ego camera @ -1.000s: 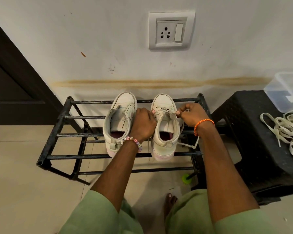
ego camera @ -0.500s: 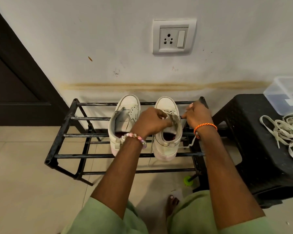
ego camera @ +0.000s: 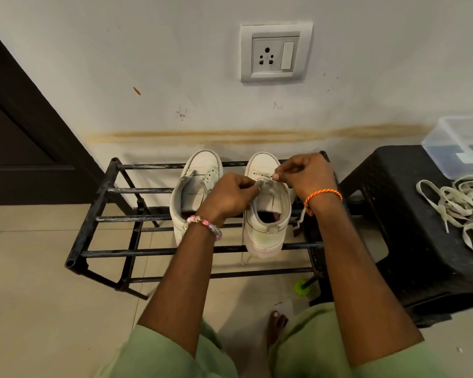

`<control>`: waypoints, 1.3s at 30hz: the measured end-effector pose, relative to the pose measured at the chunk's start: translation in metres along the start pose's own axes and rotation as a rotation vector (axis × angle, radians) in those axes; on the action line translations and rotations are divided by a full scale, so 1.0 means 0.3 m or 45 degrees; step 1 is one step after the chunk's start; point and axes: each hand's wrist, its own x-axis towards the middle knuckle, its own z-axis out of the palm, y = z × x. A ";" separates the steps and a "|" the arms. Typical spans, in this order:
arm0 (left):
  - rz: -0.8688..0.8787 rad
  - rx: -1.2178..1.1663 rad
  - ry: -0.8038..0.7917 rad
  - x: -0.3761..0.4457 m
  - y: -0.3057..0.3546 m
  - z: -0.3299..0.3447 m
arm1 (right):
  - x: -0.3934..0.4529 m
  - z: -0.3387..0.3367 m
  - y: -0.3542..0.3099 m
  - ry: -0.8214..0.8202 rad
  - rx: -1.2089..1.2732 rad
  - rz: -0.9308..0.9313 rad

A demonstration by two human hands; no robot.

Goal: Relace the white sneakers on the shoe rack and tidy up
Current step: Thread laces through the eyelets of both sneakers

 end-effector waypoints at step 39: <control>-0.334 -0.477 -0.056 0.024 -0.003 -0.024 | -0.029 0.096 0.010 -0.018 0.157 0.138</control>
